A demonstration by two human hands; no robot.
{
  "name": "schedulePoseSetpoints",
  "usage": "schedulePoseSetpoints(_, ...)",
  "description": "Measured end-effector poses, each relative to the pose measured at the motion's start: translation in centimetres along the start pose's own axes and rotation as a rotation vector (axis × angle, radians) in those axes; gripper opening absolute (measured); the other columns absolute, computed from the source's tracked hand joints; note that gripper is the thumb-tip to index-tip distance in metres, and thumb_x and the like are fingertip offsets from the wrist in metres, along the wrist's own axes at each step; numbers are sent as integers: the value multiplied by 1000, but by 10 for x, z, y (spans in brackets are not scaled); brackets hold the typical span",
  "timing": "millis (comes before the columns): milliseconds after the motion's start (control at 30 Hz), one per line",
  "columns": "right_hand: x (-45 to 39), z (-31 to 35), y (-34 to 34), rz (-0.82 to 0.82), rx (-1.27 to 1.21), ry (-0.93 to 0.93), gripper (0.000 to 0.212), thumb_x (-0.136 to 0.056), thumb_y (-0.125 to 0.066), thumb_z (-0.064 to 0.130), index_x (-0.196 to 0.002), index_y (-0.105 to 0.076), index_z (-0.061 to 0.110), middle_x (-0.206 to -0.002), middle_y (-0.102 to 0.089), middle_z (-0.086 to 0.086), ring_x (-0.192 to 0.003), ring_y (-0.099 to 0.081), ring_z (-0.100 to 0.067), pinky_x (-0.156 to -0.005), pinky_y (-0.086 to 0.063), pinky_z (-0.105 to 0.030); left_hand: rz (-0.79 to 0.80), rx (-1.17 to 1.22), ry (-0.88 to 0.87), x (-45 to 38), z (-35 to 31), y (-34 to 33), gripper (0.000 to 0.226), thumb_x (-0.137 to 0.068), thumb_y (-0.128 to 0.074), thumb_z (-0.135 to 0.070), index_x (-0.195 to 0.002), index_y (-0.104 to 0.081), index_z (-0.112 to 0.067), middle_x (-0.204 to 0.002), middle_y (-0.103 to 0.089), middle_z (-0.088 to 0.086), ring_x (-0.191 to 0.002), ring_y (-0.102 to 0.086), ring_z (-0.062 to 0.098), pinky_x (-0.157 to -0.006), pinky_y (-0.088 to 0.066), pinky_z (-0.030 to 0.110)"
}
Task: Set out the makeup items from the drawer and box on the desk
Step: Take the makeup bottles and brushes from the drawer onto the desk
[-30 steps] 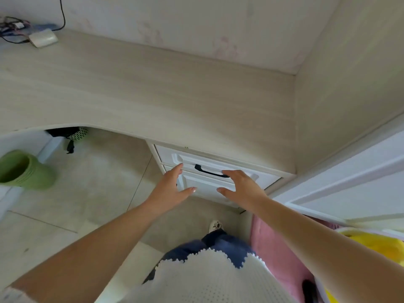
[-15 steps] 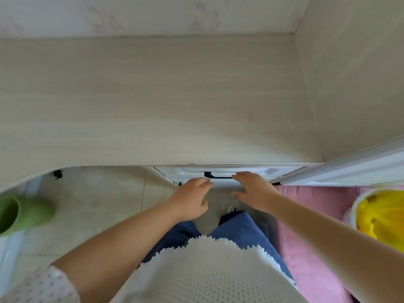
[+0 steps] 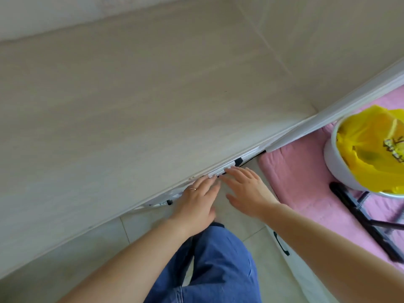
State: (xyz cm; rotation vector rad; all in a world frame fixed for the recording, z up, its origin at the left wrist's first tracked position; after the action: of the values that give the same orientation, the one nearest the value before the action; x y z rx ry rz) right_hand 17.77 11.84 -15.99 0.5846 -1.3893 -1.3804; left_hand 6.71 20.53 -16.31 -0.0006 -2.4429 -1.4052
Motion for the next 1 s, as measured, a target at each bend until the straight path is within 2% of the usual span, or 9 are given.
schedulePoseSetpoints(67,-6,-2,-11,-129,4,27,61,-74,-71,29,-131,-54,22,-135,-55,-5,-128,-49,-26,-109,-35,-47,-74,-16,-13,-6,8,-19,70,-82,-58,-28,-145,-33,-11,-153,-29,6,-143,-23,21,-116,-27,41)
schedulePoseSetpoints(133,-9,-3,-18,-278,-19,54,57,-69,-74,23,-125,-60,17,-122,-63,-5,-119,-57,-28,-100,-45,-46,-181,-14,-37,-8,14,-31,70,-74,-63,-30,-138,-44,-9,-144,-45,5,-135,-35,19,-104,-43,41)
schedulePoseSetpoints(267,-10,-3,-28,-545,-38,78,43,-77,-60,21,-120,-63,15,-116,-63,-5,-117,-56,-26,-99,-45,-42,-416,-14,-83,-8,16,-42,65,-73,-57,-30,-134,-47,-11,-138,-50,1,-132,-36,16,-103,-38,34)
schedulePoseSetpoints(367,-5,-2,-43,-629,-36,65,44,-81,-53,24,-122,-61,15,-120,-61,-6,-121,-53,-26,-102,-42,-44,-518,-35,-105,-8,17,-52,63,-73,-57,-28,-133,-48,-11,-136,-50,1,-131,-35,16,-103,-37,32)
schedulePoseSetpoints(533,3,-3,-60,-555,20,-40,53,-82,-54,30,-134,-50,18,-134,-53,-5,-135,-39,-27,-107,-35,-53,-500,-106,-103,-5,13,-56,64,-78,-60,-32,-136,-46,-10,-140,-48,3,-134,-35,18,-102,-42,38)
schedulePoseSetpoints(667,29,8,-65,-491,34,-141,61,-85,-58,29,-142,-37,25,-148,-37,0,-144,-21,-20,-116,-20,-48,-395,-118,-87,10,-6,-62,69,-90,-51,-35,-149,-21,-16,-156,-22,-3,-144,-12,14,-115,-20,30)
schedulePoseSetpoints(767,52,13,-68,-486,49,-183,62,-87,-55,29,-145,-31,28,-153,-28,1,-146,-14,-19,-118,-11,-44,-389,-136,-103,24,-24,-68,69,-92,-47,-38,-150,-15,-17,-158,-15,-4,-145,-7,13,-116,-16,28)
schedulePoseSetpoints(900,86,12,-80,-538,45,-190,63,-76,-65,22,-136,-47,24,-143,-45,-6,-140,-32,-27,-110,-30,-53,-370,-156,-140,42,-45,-86,70,-89,-50,-33,-149,-20,-14,-157,-20,-1,-145,-14,16,-117,-19,31)
schedulePoseSetpoints(1000,110,9,-90,-560,55,-194,64,-69,-68,19,-131,-51,23,-136,-52,-7,-134,-42,-29,-103,-38,-56,-394,-183,-183,56,-58,-99,69,-74,-54,-28,-139,-42,-9,-145,-44,5,-135,-40,22,-106,-38,34)
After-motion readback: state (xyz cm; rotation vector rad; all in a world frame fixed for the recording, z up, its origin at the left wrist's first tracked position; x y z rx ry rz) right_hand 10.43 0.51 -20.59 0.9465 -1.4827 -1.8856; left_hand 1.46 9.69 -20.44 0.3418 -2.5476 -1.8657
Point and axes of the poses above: each hand's wrist, its own x-axis away from the middle knuckle, its own y-axis out of the back of the hand, z = x × y, the point moved 5 cm from there along -x, towards the middle knuckle
